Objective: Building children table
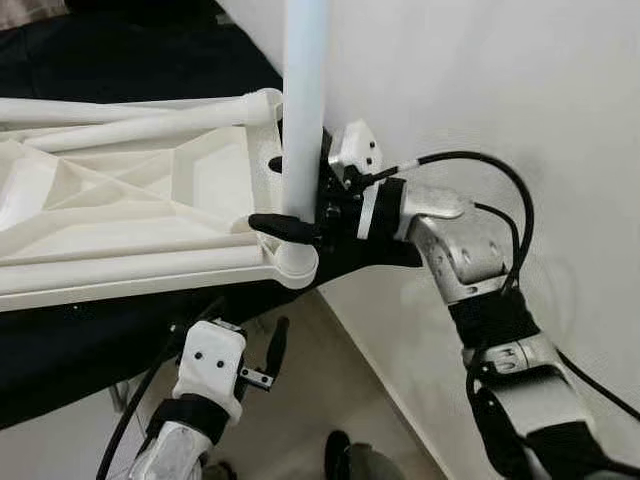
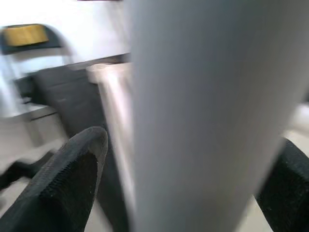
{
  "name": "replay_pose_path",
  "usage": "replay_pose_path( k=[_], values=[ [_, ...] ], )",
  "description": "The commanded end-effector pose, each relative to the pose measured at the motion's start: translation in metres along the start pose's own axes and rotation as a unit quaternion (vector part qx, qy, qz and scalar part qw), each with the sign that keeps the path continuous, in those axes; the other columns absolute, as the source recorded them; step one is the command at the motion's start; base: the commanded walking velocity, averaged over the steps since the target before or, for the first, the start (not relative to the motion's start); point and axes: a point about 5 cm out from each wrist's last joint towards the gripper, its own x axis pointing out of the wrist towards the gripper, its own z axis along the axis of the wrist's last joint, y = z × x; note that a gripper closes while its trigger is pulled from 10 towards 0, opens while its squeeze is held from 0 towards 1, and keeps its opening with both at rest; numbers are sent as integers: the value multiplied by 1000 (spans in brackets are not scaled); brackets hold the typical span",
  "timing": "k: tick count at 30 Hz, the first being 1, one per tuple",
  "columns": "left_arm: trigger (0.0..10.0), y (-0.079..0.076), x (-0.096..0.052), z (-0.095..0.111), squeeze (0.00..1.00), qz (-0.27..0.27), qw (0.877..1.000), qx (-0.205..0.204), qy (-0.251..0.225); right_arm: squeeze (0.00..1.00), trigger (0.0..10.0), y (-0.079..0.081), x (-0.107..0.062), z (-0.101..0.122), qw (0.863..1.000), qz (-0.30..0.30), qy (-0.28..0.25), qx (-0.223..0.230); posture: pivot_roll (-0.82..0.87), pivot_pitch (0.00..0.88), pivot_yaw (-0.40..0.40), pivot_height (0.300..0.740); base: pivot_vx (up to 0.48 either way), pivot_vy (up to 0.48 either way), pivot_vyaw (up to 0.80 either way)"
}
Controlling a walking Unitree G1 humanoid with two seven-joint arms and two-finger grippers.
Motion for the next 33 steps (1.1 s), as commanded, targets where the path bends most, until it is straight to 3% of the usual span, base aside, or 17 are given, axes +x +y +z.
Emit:
replay_pose_path(
  k=[1, 2, 3, 4, 18, 19, 22, 23, 24, 25, 26, 27, 28, 29, 30, 31, 33],
  values=[
    [10000, -1, -4, 1, 0, -4, 1000, 1, 4, 0, 10000, -4, -5, 5, 999, 29, -18, 3, 136, 270, -85, 740, 0, 0, 0],
    [10000, -1, -4, 1, 0, -4, 1000, 1, 4, 0, 10000, -4, -5, 5, 999, 29, -18, 3, 136, 270, -85, 740, 0, 0, 0],
    [10000, -1, -5, 1, 0, -5, 1000, 1, 5, 0, 1529, -9, -7, 4, 999, 50, -16, 6, 138, 274, -84, 740, 0, 0, 0],
    [10000, -1, -5, 2, 0, -5, 1000, 1, 5, 0, 0, -10, -9, 4, 998, 63, -14, 8, 139, 277, -82, 740, 0, 0, 0],
    [10000, -1, -5, 2, 0, -6, 1000, 3, 6, 0, 0, -12, -14, -1, 995, 98, -8, 12, 134, 270, -79, 740, 0, 0, 0],
    [10000, -1, -5, 2, 0, -6, 1000, 3, 6, 0, 0, -13, -14, -4, 997, 79, -3, 10, 134, 270, -79, 740, 0, 0, 0],
    [10000, -1, -6, 2, 0, -5, 1000, 3, 7, 0, 0, -28, -11, -27, 993, -104, 47, 28, 124, 271, -93, 740, 0, 0, 0],
    [10000, -1, -6, 2, 0, -5, 1000, 3, 7, 0, 0, -28, -11, -27, 993, -104, 47, 28, 124, 271, -93, 740, 0, 0, 0],
    [10000, -1, -6, 2, 0, -4, 1000, 3, 7, 0, 0, -30, -11, -37, 977, -200, 58, 38, 124, 273, -93, 740, 0, 0, 0],
    [10000, -1, -7, 2, 0, -3, 1000, 3, 7, 0, 0, -24, -17, -55, 926, -362, 90, 66, 123, 273, -90, 740, 0, 0, 0],
    [10000, -1, -7, 2, 0, -3, 1000, 3, 7, 0, 0, -24, -17, -55, 926, -362, 90, 66, 123, 273, -90, 740, 0, 0, 0],
    [10000, 0, -7, 2, 0, -3, 1000, 4, 7, 0, 0, -17, -29, -66, 869, -475, 117, 82, 122, 275, -89, 740, 0, 0, 0],
    [10000, 0, -6, 2, 0, -3, 1000, 4, 7, 0, 0, 5, -29, -70, 850, -505, 123, 85, 126, 282, -77, 740, 0, 0, 0],
    [10000, 0, -6, 2, 0, -3, 1000, 4, 7, 0, 0, 5, -29, -70, 850, -505, 123, 85, 126, 282, -77, 740, 0, 0, 0],
    [10000, 1, -6, 2, 0, -5, 1000, 4, 8, 0, 0, 24, -17, -69, 862, -485, 113, 94, 102, 281, -69, 740, 0, 0, 0],
    [10000, 1, -6, 2, 0, -5, 1000, 4, 8, 0, 0, 24, -17, -69, 862, -485, 113, 94, 102, 281, -69, 740, 0, 0, 0],
    [10000, 1, -4, 0, 0, -9, 1000, 4, 9, 0, 0, 39, 7, -58, 896, -427, 75, 94, 99, 268, -67, 740, 0, 0, 0]
  ],
)
